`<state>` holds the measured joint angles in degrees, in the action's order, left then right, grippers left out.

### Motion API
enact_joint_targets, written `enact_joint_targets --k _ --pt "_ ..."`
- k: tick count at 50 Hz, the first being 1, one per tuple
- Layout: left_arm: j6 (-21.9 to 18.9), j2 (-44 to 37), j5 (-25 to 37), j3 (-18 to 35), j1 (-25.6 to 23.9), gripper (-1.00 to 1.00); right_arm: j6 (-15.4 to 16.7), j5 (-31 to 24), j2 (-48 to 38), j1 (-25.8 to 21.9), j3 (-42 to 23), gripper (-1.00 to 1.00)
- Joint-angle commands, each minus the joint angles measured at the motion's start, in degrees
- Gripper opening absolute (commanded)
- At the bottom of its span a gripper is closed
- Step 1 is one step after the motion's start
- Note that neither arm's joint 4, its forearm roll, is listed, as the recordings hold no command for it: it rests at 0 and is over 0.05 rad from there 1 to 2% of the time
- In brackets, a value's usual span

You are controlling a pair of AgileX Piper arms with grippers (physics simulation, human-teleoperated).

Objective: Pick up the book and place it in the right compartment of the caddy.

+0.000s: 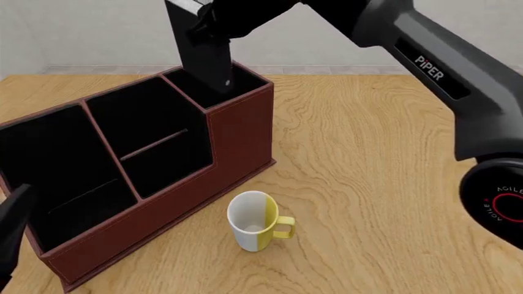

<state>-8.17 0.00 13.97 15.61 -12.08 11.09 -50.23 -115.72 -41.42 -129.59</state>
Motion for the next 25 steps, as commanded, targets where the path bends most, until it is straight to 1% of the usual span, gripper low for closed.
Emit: enact_joint_targets --k 1,25 --pt "-0.08 0.00 -0.49 -0.62 -0.15 1.00 -1.68 2.29 1.48 0.11 2.65 -1.00" --pt "-0.32 0.00 -1.11 -0.80 0.22 1.00 -2.51 5.79 1.78 0.19 7.13 -1.00"
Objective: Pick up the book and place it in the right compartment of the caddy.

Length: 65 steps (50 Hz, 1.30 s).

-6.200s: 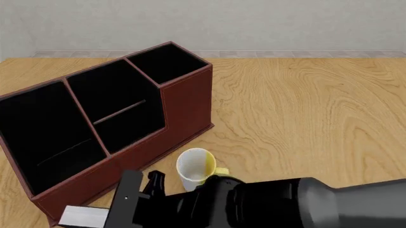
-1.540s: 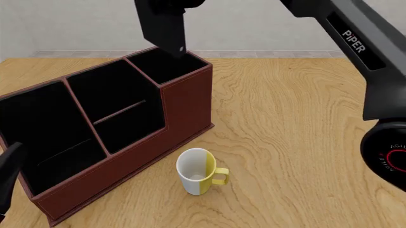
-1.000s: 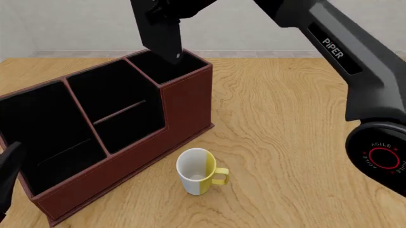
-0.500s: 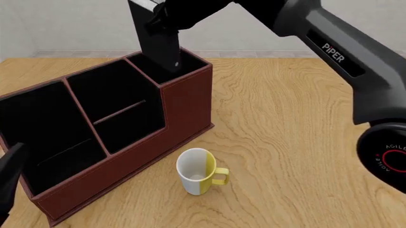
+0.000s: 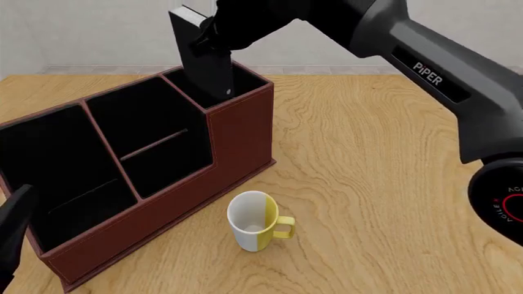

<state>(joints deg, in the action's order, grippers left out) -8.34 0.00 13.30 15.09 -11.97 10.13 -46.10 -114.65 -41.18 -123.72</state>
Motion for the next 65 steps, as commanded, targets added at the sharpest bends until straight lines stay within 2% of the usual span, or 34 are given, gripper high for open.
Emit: enact_joint_targets --k 1,14,21,37,54,65 --pt "-0.14 0.00 -0.42 -0.25 0.09 1.00 -1.51 1.88 0.72 -0.01 1.51 -1.00" --pt "-0.40 0.00 -0.47 -0.37 0.50 1.00 -2.08 3.76 0.42 0.06 3.41 -1.00" --pt "-0.42 0.00 1.91 2.20 0.49 1.00 -2.09 4.16 -0.12 0.39 3.52 -1.00" --pt "-0.54 0.00 -0.59 -0.50 0.72 1.00 -2.94 6.83 -0.21 0.71 6.70 -1.00" --pt "-0.10 0.00 2.90 3.21 0.93 1.00 -3.73 9.03 -0.64 0.56 8.92 -1.00" --pt "-0.02 0.00 1.86 2.16 1.07 1.00 -4.20 10.01 -0.88 0.26 9.97 -1.00"
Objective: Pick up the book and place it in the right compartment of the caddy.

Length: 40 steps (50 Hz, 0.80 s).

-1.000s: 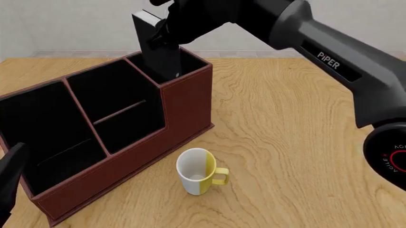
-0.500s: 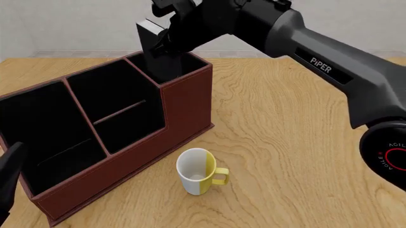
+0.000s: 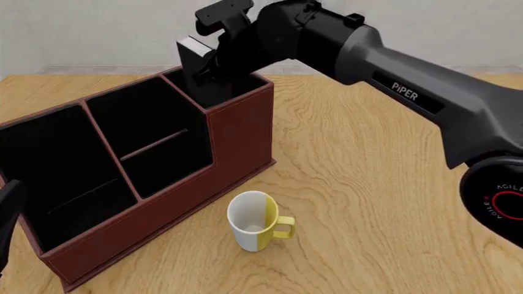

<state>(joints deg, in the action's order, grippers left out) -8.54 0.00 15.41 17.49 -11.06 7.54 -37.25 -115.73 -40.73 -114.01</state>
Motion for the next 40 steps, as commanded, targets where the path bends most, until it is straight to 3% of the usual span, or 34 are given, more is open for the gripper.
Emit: enact_joint_targets --k 1,24,40 --pt "0.03 0.00 -0.34 -0.33 0.18 1.00 -1.61 1.25 0.14 -0.19 0.32 -1.00" --pt "-0.07 0.00 -2.05 -2.13 0.41 1.00 -2.19 3.10 -0.33 -0.28 2.34 -1.00" --pt "-0.11 0.00 -0.51 -0.56 0.47 1.00 -2.18 3.29 -0.32 -0.43 2.65 -1.00"
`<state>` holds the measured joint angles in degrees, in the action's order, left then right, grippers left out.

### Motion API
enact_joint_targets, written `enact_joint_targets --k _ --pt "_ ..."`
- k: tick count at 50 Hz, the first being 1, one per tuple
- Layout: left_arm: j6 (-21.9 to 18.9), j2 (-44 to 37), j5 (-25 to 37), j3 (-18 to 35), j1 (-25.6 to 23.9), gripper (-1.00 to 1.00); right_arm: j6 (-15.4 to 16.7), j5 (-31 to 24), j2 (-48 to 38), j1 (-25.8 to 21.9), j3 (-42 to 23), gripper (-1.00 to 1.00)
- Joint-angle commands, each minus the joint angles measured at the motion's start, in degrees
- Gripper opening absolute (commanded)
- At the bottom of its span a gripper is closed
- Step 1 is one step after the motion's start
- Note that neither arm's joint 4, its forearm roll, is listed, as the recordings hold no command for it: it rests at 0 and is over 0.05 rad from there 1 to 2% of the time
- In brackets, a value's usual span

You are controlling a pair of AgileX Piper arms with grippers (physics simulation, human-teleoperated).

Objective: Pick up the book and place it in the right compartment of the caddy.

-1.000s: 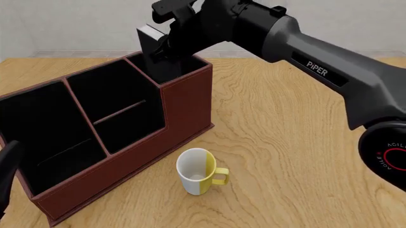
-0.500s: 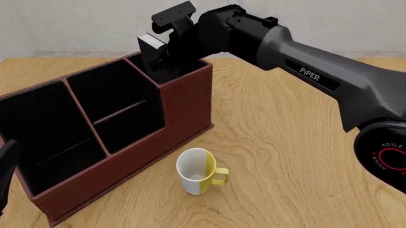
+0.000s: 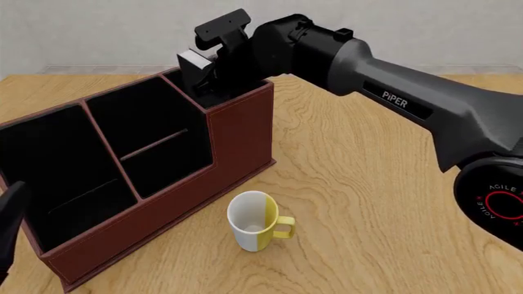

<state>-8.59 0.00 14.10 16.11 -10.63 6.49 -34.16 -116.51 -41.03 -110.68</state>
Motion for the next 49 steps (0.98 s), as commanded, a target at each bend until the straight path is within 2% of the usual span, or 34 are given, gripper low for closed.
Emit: enact_joint_targets --k 1,10,11,37,49 --pt "-0.01 0.00 0.94 0.96 0.06 1.00 -1.13 0.19 0.45 -0.13 -0.68 -1.00" --pt "-0.05 0.00 2.36 2.25 -0.12 1.00 -0.92 0.41 0.33 0.29 -0.69 -1.00" --pt "-0.03 0.00 2.54 2.47 -0.11 1.00 -0.78 0.29 0.27 0.30 -0.77 1.00" --pt "0.11 0.00 -0.23 -0.26 0.28 1.00 -0.72 -0.55 0.13 -0.05 -1.78 1.00" --pt "0.07 0.00 0.39 0.65 0.10 1.00 -0.49 -2.20 1.52 0.87 -3.75 1.00"
